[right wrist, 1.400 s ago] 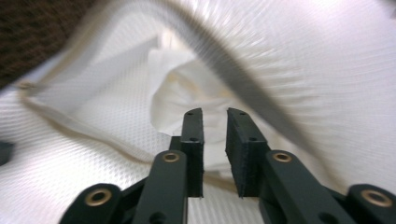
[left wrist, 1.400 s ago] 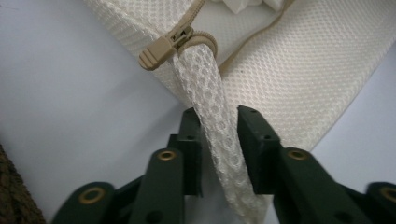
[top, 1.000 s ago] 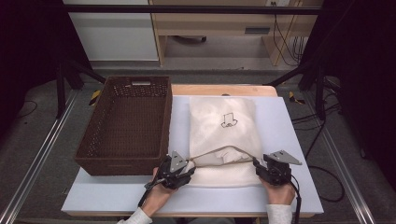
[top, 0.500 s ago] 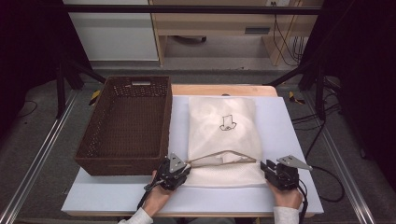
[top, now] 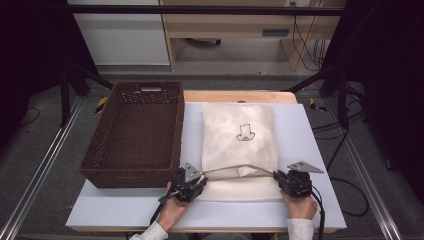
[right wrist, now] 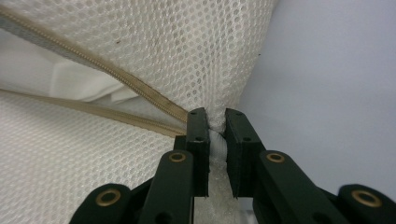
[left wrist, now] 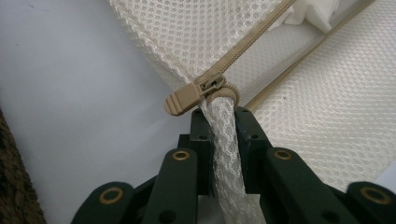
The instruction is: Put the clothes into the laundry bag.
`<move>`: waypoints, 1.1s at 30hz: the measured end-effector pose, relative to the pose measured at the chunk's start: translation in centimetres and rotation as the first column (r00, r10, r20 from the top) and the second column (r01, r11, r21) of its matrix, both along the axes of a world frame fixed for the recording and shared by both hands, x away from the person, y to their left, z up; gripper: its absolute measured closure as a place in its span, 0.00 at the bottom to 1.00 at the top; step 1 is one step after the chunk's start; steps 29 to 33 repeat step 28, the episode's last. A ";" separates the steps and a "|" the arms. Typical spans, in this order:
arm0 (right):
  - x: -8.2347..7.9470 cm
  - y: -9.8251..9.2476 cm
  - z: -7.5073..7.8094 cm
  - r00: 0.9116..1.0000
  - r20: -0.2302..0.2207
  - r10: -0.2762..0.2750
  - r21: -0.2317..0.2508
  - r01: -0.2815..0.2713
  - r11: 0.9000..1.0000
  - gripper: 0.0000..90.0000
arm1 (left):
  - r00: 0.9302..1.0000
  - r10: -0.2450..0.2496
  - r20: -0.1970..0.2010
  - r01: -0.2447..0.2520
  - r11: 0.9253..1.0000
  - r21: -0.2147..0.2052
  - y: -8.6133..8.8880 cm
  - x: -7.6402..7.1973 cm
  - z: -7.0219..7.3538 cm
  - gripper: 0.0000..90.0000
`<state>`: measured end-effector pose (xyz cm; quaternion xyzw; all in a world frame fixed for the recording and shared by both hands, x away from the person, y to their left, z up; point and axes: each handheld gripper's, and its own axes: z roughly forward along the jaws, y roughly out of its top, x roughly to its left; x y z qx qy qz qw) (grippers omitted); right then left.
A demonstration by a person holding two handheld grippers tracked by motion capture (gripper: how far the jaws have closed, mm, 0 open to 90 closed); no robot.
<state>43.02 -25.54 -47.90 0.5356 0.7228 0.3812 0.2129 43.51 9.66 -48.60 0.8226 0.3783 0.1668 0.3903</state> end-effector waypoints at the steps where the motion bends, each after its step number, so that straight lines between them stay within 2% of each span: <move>1: -0.3 -0.4 0.0 1.000 -0.017 0.009 0.025 -0.008 1.000 0.88 | 1.000 -0.003 0.000 0.003 1.000 -0.008 0.1 0.0 -0.1 0.87; 4: -0.5 -0.8 -0.8 0.999 -0.023 0.022 0.025 -0.022 0.999 0.86 | 1.000 0.009 0.012 -0.009 1.000 0.008 0.0 -0.1 0.0 0.81; 8: -0.2 -0.5 -0.7 1.000 0.007 0.002 -0.021 -0.001 1.000 0.71 | 0.999 -0.011 0.044 0.010 1.000 0.012 0.3 -0.6 0.3 0.66; 9: -0.3 -0.7 -0.6 1.000 0.019 -0.006 -0.006 0.007 1.000 0.68 | 0.999 -0.022 0.050 0.022 1.000 -0.003 0.4 -0.7 0.6 0.62; 11: -0.5 -0.9 0.0 0.998 0.065 -0.011 0.018 0.010 1.000 0.60 | 0.997 -0.035 0.069 0.037 0.999 -0.031 0.6 -1.1 1.2 0.55; 14: -0.8 -1.2 1.2 0.991 0.132 -0.018 0.051 0.011 0.999 0.46 | 0.994 -0.049 0.100 0.053 0.998 -0.030 0.7 -1.6 2.3 0.46; 19: -1.0 -1.3 2.7 0.976 0.216 -0.014 0.040 0.006 0.999 0.30 | 0.991 -0.063 0.122 0.071 0.996 -0.062 1.3 -2.1 3.6 0.41; 22: -1.0 -1.5 3.0 0.973 0.230 -0.017 0.041 0.008 0.999 0.25 | 0.988 -0.084 0.127 0.094 0.993 -0.073 1.6 -2.2 4.0 0.38; 24: -1.0 -1.6 3.1 0.975 0.222 -0.026 0.050 0.015 0.999 0.22 | 0.986 -0.097 0.133 0.107 0.992 -0.069 1.7 -2.5 4.2 0.36; 33: -1.2 -2.0 3.1 0.972 0.232 -0.020 0.038 0.012 0.999 0.20 | 0.984 -0.112 0.138 0.121 0.991 -0.058 2.1 -2.8 4.5 0.35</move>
